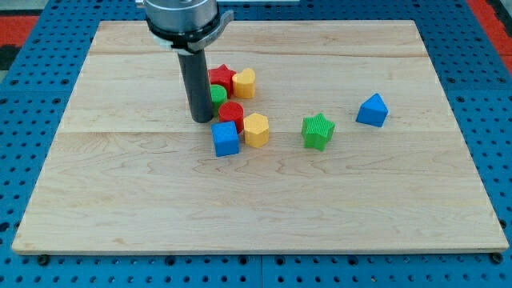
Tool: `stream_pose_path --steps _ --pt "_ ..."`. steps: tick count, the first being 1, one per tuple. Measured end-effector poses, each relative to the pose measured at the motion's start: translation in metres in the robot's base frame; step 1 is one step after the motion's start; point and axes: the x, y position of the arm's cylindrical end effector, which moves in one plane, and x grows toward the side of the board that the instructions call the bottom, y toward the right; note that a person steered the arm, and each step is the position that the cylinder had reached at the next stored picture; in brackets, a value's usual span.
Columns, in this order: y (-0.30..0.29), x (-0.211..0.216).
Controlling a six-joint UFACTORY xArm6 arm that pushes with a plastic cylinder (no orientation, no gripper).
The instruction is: Move your arm to the right side of the yellow heart
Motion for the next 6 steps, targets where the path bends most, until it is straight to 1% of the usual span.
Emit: stream_pose_path --steps 1,3,4,5,6 --pt "0.006 -0.006" --pt "-0.026 -0.001" --pt "-0.052 -0.076" --pt "0.001 -0.171" --pt "0.063 -0.164"
